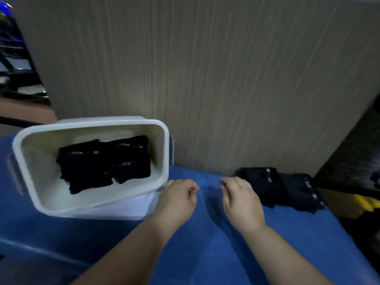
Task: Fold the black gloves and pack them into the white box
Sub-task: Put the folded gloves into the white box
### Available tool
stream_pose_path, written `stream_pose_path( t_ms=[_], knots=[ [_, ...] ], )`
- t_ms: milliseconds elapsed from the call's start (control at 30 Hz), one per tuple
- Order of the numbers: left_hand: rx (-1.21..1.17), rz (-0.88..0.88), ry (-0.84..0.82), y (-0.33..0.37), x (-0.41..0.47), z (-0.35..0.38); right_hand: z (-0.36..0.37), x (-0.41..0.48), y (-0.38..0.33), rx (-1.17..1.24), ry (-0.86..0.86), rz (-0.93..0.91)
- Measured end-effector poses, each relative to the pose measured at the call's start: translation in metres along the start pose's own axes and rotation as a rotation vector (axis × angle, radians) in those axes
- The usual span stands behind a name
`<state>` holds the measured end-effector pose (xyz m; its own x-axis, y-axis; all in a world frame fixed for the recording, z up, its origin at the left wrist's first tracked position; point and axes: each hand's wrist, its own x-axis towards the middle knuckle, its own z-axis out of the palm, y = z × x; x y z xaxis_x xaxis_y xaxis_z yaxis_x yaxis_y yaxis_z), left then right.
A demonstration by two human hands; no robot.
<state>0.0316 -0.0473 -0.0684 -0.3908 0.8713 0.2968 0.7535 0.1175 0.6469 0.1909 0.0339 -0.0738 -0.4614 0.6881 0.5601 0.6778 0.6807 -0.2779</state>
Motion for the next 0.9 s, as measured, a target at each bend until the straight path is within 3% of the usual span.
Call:
stream_pose_path(
  t_ms=[267, 467, 900],
  knots=[
    [-0.123, -0.128, -0.242, 0.048, 0.001, 0.060, -0.025, -0.019, 0.071, -0.080, 0.167, 0.206],
    [-0.157, -0.204, -0.299, 0.081, 0.022, 0.093, -0.021, -0.021, 0.087, -0.085, -0.013, 0.413],
    [-0.565, -0.504, -0.309, 0.121, 0.065, 0.133, -0.024, -0.018, 0.091, -0.015, -0.046, 0.412]
  ],
)
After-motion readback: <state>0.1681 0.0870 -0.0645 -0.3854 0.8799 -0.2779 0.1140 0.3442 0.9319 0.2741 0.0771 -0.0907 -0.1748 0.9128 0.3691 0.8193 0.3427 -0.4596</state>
